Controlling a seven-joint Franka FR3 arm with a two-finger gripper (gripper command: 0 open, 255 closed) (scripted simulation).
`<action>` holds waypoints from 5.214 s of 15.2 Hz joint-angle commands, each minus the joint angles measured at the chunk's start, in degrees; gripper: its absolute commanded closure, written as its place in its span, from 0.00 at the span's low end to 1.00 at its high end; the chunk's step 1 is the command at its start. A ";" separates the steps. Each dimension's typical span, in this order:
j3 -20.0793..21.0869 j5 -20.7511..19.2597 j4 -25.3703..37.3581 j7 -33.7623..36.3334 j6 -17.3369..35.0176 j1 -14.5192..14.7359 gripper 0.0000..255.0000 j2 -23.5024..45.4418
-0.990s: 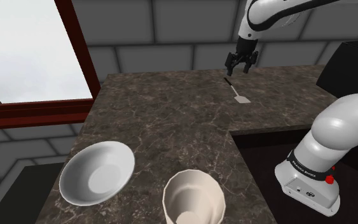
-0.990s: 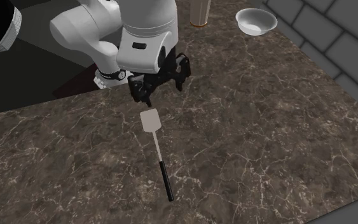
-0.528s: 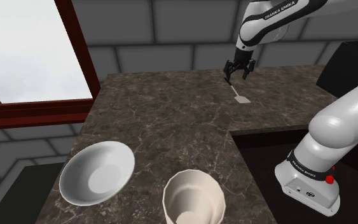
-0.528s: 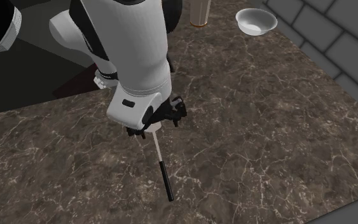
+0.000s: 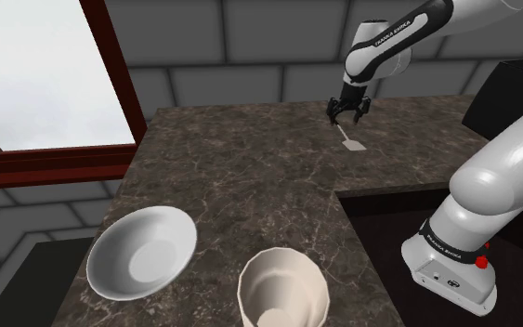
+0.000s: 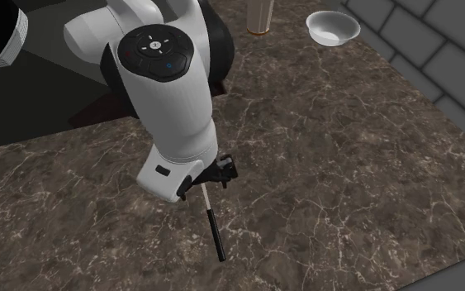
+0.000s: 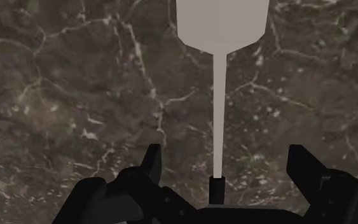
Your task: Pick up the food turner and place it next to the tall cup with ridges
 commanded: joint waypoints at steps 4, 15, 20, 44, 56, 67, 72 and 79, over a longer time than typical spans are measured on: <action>-0.14 0.19 -0.77 -0.19 3.09 -0.02 0.00 2.29; -0.14 0.19 -0.76 -0.19 3.07 -0.02 1.00 2.29; -0.14 0.19 -0.76 -0.20 3.09 -0.02 1.00 2.29; 0.41 -0.21 9.52 0.01 -16.73 -0.02 1.00 -7.27; 0.66 -0.11 17.18 -0.10 -26.17 0.05 1.00 -9.05; 0.82 0.03 25.03 -0.27 -34.09 0.14 1.00 -9.11; 5.31 0.97 20.13 6.13 -34.72 2.38 1.00 -14.45; 12.11 3.66 15.96 15.20 -35.99 5.80 1.00 -19.73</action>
